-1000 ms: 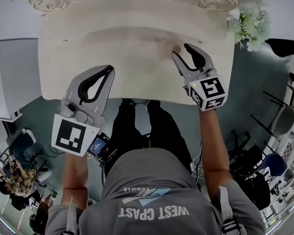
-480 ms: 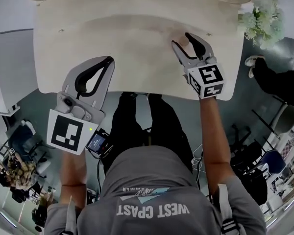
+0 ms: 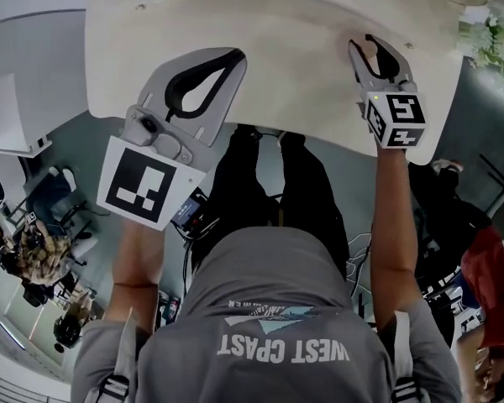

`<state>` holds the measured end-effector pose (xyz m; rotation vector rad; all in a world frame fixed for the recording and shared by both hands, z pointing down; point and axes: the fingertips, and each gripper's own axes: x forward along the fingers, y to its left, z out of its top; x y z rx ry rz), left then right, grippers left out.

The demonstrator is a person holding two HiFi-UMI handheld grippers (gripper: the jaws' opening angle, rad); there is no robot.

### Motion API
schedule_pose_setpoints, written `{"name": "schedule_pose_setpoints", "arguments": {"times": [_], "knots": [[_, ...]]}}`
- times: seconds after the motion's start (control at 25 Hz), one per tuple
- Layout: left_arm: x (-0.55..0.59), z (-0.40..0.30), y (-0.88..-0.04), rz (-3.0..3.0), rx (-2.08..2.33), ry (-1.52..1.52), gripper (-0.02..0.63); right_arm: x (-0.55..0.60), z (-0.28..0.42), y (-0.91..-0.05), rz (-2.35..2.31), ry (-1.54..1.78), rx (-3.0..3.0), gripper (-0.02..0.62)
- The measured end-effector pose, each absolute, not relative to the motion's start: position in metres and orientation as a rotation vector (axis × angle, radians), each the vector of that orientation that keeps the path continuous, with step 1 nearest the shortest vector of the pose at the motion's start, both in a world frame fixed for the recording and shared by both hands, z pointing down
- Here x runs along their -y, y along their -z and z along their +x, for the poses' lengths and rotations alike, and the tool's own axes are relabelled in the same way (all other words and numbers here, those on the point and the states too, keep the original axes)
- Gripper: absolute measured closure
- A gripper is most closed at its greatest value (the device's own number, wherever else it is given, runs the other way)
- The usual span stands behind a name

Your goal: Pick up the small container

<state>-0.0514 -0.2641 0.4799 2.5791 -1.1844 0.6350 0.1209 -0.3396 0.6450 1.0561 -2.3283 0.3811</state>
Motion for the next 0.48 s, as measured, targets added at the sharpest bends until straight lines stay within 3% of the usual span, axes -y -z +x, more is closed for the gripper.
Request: {"name": "schedule_pose_setpoints", "arguments": {"times": [0.48], "knots": [[0.257, -0.061, -0.454, 2.598, 1.211, -0.589, 0.604, 0.318, 0.131, -0.622, 1.131, -0.464, 2.288, 0.459]]}}
